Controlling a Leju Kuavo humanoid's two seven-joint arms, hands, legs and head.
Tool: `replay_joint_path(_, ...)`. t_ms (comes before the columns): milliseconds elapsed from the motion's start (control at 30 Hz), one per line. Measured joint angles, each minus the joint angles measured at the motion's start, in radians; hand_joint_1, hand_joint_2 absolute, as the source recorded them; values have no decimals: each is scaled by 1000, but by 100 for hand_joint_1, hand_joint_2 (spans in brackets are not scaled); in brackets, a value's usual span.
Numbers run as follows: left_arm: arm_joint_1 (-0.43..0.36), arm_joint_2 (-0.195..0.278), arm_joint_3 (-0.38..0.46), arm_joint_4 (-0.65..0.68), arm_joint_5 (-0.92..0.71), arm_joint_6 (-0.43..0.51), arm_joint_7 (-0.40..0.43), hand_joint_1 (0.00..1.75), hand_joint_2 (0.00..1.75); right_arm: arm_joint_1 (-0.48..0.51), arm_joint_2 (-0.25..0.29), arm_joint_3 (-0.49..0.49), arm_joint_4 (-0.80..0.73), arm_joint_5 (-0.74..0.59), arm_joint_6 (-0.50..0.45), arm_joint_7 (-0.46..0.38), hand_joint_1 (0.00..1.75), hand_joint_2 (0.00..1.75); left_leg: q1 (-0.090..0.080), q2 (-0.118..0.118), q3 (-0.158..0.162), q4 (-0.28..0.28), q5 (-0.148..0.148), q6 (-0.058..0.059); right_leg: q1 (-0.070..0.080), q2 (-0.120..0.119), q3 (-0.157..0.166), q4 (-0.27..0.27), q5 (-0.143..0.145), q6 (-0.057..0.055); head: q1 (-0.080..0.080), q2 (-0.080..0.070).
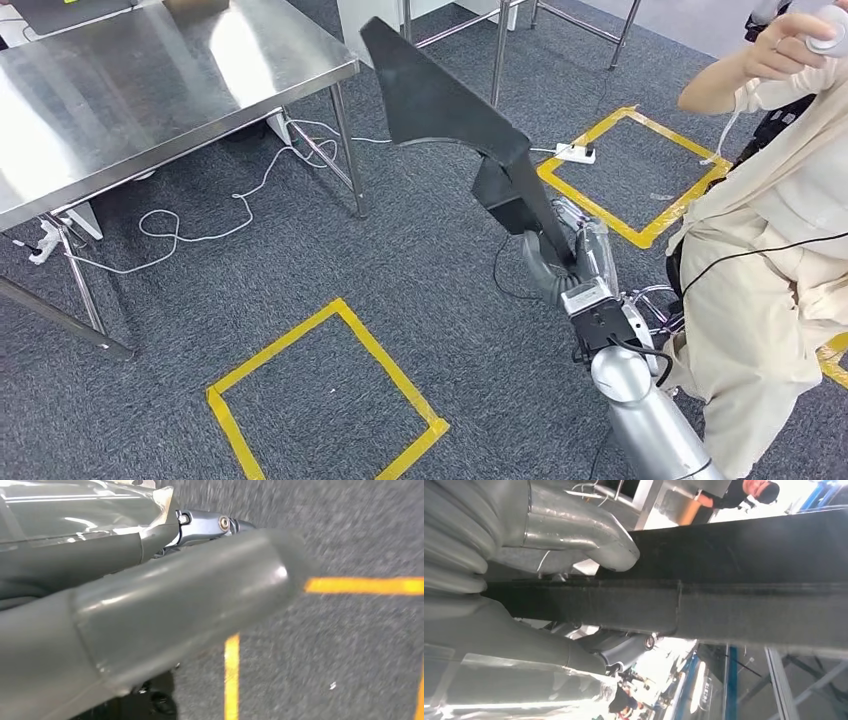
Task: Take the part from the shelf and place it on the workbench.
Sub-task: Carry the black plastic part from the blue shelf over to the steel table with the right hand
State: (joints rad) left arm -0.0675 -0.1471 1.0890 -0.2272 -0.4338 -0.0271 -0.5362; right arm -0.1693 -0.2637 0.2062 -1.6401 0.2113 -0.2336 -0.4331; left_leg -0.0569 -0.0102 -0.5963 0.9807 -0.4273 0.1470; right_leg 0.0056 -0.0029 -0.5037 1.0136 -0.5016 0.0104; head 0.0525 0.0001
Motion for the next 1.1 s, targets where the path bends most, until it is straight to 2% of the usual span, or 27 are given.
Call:
replay_joint_path(67,1,-1,1,-1,0,0,1,0,0,3,-4,-2,-2,-1,-1,-3,175,175,3,2,45,-39,10,9,-3,1,-9,36,2,16,-5,0)
replay_joint_path(100,1,-2,1,-1,0,0,1,0,0,3,-7,-4,-3,-1,-1,-5,175,175,9,4,59,-50,12,9,-4,3,-33,78,-11,19,-7,0)
replay_joint_path(167,0,-6,2,-1,-1,-2,1,0,0,6,-12,-7,-4,-1,-1,-7,175,175,18,3,67,-51,5,-1,-13,5,-111,190,-53,27,-7,0)
replay_joint_path(200,0,-9,2,-1,-1,-3,2,0,0,9,-14,-8,-4,-1,-1,-8,175,175,25,2,72,-51,-3,-10,-20,5,-148,230,-74,33,-7,0)
replay_joint_path(233,1,-13,2,-1,-1,-3,2,0,0,12,-16,-8,-4,-1,-1,-8,175,175,33,1,78,-50,-12,-22,-29,5,-170,239,-83,42,-7,0)
replay_joint_path(267,2,-16,2,-1,-1,-4,2,0,0,15,-17,-8,-4,-1,-1,-8,175,175,43,0,86,-46,-22,-36,-39,4,-173,213,-72,56,-7,0)
replay_joint_path(300,2,-18,2,-1,-1,-4,2,0,0,16,-18,-9,-4,-1,-1,-8,175,175,53,-1,94,-37,-35,-50,-51,3,-161,157,-40,76,-6,0)
replay_joint_path(333,2,-19,2,-1,-1,-4,2,0,0,18,-20,-9,-4,-1,-2,-8,175,175,61,-2,96,-25,-51,-66,-62,-1,-144,95,6,101,-5,0)
replay_joint_path(367,2,-18,2,-1,-1,-4,2,0,0,19,-20,-10,-4,-1,-2,-8,175,175,66,-2,98,-8,-69,-81,-67,-7,-133,47,37,114,-2,0)
replay_joint_path(400,1,-17,2,-1,-2,-3,2,0,0,22,-21,-10,-6,-1,-3,-8,175,175,66,-1,95,6,-85,-94,-69,-11,-126,21,57,113,0,0)
replay_joint_path(433,1,-15,2,-1,-3,-3,2,0,0,28,-22,-12,-11,-1,-4,-8,175,175,65,1,91,17,-99,-102,-70,-15,-128,16,65,100,0,0)
replay_joint_path(467,0,-14,2,-2,-3,-3,1,0,0,34,-23,-14,-16,0,-6,-8,175,175,64,3,93,22,-111,-109,-70,-15,-132,22,58,77,-1,0)
replay_joint_path(500,-1,-14,2,-2,-4,-3,1,0,0,39,-23,-16,-23,0,-7,-8,175,175,65,5,92,24,-117,-114,-73,-11,-130,27,58,61,-4,0)
replay_joint_path(567,-2,-14,2,-2,-5,-3,1,0,0,47,-24,-21,-38,2,-13,-6,175,175,69,8,75,64,-117,-125,-76,-7,-124,28,53,48,-7,0)
replay_joint_path(633,-3,-14,2,-2,-6,-3,1,0,0,53,-24,-23,-55,6,-18,-2,175,175,70,8,2,180,-136,-132,-73,-4,-109,24,43,39,-7,0)
replay_joint_path(700,-3,-14,2,-2,-6,-4,2,0,0,61,-23,-24,-68,10,-20,3,175,175,70,8,-90,301,-190,-133,-69,-3,-94,21,29,34,-7,0)
replay_joint_path(733,-2,-14,2,-2,-6,-4,3,0,0,66,-23,-24,-73,12,-21,5,175,175,70,8,-120,327,-205,-130,-66,-2,-84,20,20,32,-7,0)
replay_joint_path(767,-1,-14,2,-2,-7,-4,4,0,0,72,-23,-24,-77,13,-21,6,175,175,69,8,-135,319,-198,-124,-63,-1,-73,20,11,31,-7,0)
replay_joint_path(800,0,-14,2,-2,-7,-4,4,0,0,78,-23,-25,-83,14,-22,6,175,175,68,8,-132,280,-167,-116,-60,-1,-60,19,2,30,-7,0)
replay_joint_path(867,0,-14,2,-2,-7,-4,5,0,0,87,-23,-26,-93,14,-25,6,175,175,63,6,-98,153,-65,-96,-55,2,-37,18,-13,30,-6,0)
replay_joint_path(900,0,-14,2,-2,-7,-4,6,0,0,92,-23,-27,-99,14,-27,6,175,175,59,6,-82,102,-26,-89,-52,4,-29,15,-18,32,-6,0)
replay_joint_path(933,0,-14,2,-2,-7,-4,7,0,0,97,-23,-28,-103,15,-28,7,175,175,54,5,-70,71,-1,-85,-50,5,-24,11,-22,35,-6,0)
replay_joint_path(967,0,-13,2,-2,-7,-3,9,0,0,103,-23,-30,-107,15,-30,7,175,175,49,5,-64,60,9,-85,-48,7,-20,7,-24,39,-5,0)
replay_joint_path(1033,0,-13,2,-2,-6,-3,11,0,0,111,-23,-35,-112,15,-32,8,175,175,45,6,-49,51,9,-84,-44,6,-14,-2,-31,48,-6,0)
replay_joint_path(1100,-1,-14,2,-2,-4,-3,13,0,0,114,-25,-40,-115,15,-33,7,175,175,44,6,-32,35,8,-77,-39,4,-29,38,-52,47,-4,0)
